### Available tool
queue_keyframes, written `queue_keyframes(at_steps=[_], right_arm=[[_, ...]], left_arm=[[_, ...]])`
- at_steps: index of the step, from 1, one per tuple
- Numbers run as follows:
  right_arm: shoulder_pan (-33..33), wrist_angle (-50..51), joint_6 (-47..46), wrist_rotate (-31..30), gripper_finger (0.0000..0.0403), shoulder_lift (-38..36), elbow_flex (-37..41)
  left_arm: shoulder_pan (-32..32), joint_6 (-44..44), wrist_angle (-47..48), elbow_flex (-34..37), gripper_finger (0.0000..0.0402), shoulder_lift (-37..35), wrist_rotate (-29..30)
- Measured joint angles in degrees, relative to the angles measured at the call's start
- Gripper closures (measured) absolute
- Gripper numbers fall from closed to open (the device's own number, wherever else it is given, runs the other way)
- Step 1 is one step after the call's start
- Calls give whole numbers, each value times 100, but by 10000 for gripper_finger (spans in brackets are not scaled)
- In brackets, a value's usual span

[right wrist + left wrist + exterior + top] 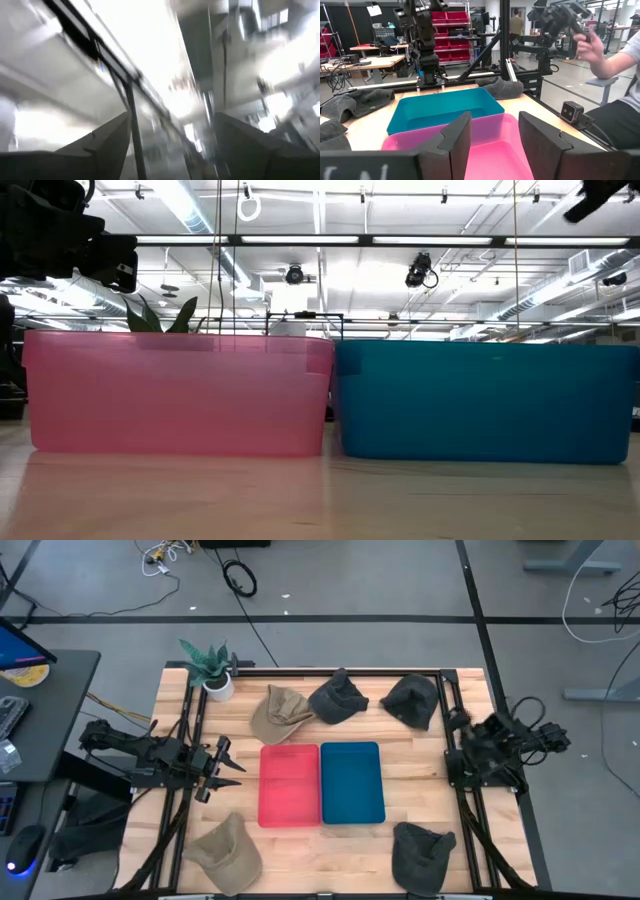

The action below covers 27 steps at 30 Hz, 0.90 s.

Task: Pick & Place hat
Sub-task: Put the bottom right black cap into the blue bin

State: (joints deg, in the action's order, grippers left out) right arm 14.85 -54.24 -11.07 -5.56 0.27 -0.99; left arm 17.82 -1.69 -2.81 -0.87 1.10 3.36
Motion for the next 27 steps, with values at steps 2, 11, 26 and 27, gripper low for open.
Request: queue_keyframes(at_steps=[2,11,26,27], right_arm=[[-2,-610,-30,0,114,0,0],[0,-1149,-416,-6,114,0,-1],[-1,3452,-326,1,114,548,-3688],[0,3514,-326,0,114,607,-3863]], left_arm=[[-2,0,0,1,232,0,0],[-2,0,0,1,232,0,0],[1,0,0,0,232,0,0],[-2,0,0,1,232,0,0]])
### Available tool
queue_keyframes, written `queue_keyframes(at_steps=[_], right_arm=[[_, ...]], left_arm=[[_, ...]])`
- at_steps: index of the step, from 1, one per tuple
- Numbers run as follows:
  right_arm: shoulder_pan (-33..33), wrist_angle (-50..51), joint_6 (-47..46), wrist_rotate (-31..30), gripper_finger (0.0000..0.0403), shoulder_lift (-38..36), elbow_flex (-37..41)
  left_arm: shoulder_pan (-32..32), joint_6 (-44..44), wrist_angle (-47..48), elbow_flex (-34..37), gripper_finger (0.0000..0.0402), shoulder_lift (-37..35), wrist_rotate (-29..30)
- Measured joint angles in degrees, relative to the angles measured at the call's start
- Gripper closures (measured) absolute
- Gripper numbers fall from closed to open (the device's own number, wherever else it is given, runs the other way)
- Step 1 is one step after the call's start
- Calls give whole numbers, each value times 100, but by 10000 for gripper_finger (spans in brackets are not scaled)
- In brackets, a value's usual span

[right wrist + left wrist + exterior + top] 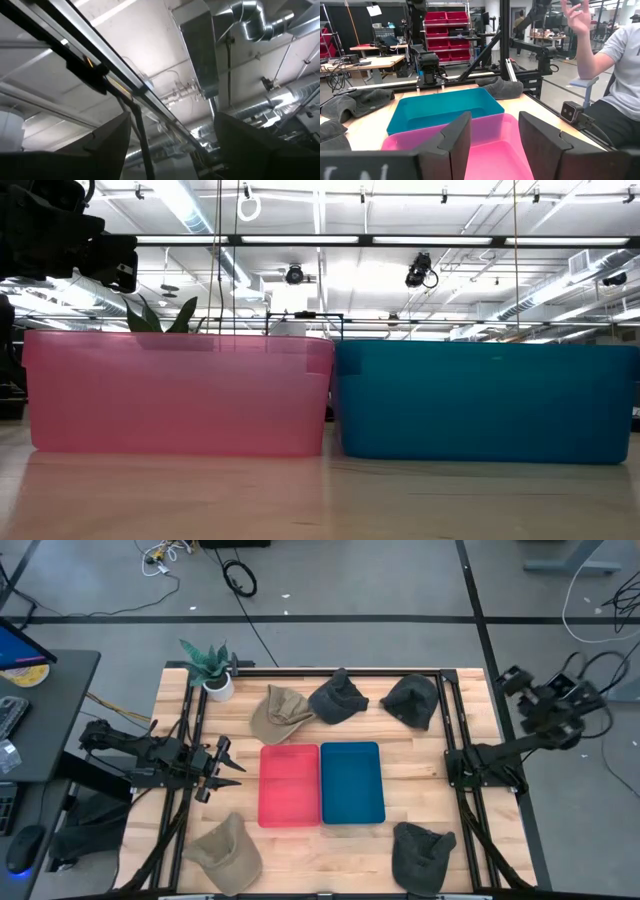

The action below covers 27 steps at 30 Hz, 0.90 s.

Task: Pick & Place hat
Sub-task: Put the bottom right black cap into the blue bin

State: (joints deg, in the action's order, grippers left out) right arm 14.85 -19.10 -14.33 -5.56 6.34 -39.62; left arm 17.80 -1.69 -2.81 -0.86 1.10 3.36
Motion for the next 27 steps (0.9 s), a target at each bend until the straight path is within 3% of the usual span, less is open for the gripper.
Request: queue_keyframes(at_steps=[9,23,27], right_arm=[[-1,-258,-10,0,114,224,-721],[0,-419,-372,0,114,222,-767],[0,-1180,24,-3,114,280,-764]], left_arm=[[2,2,0,0,232,0,0],[2,2,0,0,232,0,0],[2,1,1,-2,232,0,0]])
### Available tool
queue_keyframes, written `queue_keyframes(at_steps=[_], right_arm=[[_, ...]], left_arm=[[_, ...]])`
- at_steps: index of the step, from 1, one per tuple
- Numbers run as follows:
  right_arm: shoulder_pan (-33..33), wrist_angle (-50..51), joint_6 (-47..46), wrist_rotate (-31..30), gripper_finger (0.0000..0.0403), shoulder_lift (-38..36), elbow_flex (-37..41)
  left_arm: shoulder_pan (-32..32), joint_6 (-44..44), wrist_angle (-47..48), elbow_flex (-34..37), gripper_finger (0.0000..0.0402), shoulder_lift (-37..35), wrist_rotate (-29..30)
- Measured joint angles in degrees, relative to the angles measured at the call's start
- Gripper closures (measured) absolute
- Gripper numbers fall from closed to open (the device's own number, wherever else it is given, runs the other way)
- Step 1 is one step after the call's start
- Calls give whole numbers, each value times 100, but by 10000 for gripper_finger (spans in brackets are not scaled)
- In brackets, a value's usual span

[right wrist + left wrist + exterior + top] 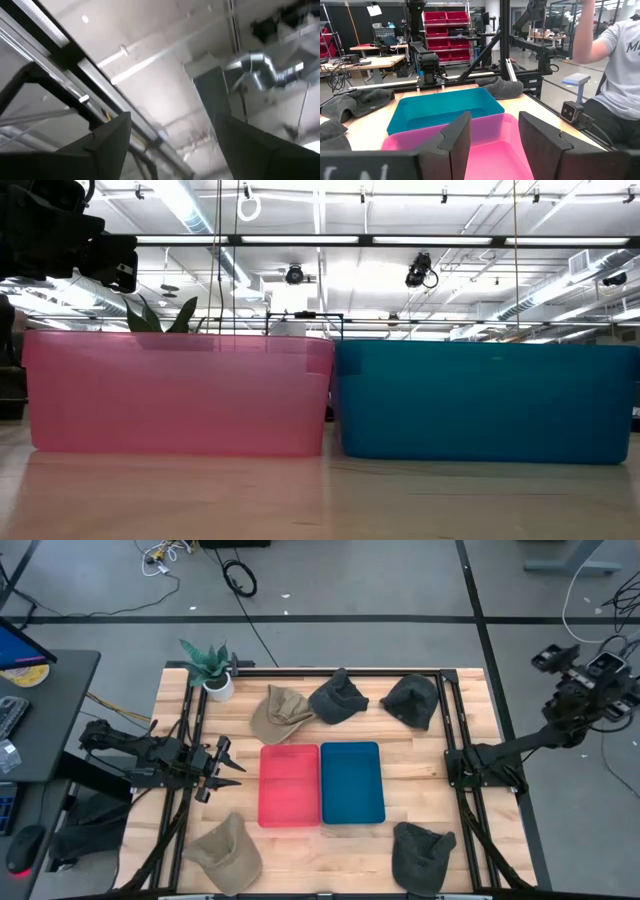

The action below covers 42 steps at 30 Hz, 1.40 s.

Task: Pick & Place hat
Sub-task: Put the bottom right black cap into the blue bin

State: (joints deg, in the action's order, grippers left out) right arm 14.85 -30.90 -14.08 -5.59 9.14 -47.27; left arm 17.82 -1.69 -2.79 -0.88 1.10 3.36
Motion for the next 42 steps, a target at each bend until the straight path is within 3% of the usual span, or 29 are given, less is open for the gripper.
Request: queue_keyframes(at_steps=[9,12,14,21,29,33,37,42], right_arm=[[-1,-3802,2474,24,114,1050,-8],[0,-4352,3163,280,114,1641,-242],[-2,-4231,3206,411,114,1986,-569],[-1,-3380,2037,510,114,2904,-1519],[0,-3070,899,534,114,3289,-1576],[0,-2581,1225,839,114,3431,-1585],[-2,-1256,1231,866,114,3575,-2146],[-1,1419,1497,1080,114,3890,-3599]], left_arm=[[-1,1,2,1,232,0,0],[0,-1,3,2,232,0,0],[0,1,3,1,232,0,0],[-1,0,5,2,232,0,0],[0,-1,5,1,232,0,0],[-1,-1,3,1,232,0,0],[0,-1,3,0,232,0,0],[0,0,3,1,232,0,0]])
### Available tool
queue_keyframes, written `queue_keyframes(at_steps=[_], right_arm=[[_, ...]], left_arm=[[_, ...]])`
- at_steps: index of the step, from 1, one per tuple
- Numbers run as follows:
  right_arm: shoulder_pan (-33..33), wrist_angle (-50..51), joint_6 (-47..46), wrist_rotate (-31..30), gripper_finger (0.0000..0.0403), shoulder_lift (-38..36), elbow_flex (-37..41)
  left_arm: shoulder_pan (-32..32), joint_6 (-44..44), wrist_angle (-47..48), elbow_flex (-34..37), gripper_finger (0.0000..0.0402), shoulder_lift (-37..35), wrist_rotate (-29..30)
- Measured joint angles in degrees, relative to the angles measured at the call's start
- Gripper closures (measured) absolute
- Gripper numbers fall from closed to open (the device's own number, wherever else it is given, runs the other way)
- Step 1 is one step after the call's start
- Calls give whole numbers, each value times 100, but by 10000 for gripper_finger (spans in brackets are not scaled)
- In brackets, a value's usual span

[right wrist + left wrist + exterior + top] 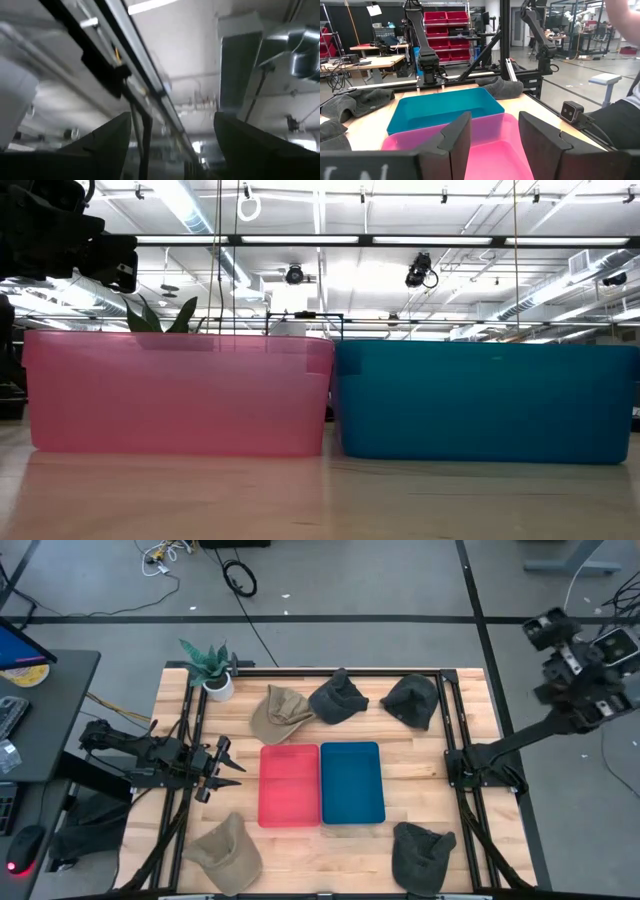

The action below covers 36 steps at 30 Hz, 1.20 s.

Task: Pick & Place hat
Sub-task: Put the bottom right black cap into the blue bin

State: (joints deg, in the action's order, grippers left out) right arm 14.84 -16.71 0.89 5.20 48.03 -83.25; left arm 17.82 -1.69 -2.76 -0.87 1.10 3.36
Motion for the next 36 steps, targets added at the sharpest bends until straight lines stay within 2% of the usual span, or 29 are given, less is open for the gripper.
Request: queue_keyframes(at_steps=[3,10,14,18,21,23,28,36], right_arm=[[1,1957,-109,-76,114,280,-935],[1,6413,-632,-1258,114,945,-2805],[-1,8294,-824,-1383,114,1271,-3535],[1,9763,-1369,-1380,114,1560,-3798],[-1,10561,-1808,-1366,114,1757,-3798],[-1,10660,-2028,-1278,114,1896,-3732],[104,10669,-2465,-468,114,2080,-3314],[748,10657,-3750,-291,114,2174,-1714]], left_arm=[[0,2,0,0,232,0,0],[0,0,0,-1,232,0,0],[-1,2,0,-1,232,0,0],[0,1,0,-1,232,0,0],[0,0,0,-2,232,0,0],[-2,2,0,-2,232,0,0],[-1,0,0,0,232,0,0],[0,1,0,0,232,0,2]])
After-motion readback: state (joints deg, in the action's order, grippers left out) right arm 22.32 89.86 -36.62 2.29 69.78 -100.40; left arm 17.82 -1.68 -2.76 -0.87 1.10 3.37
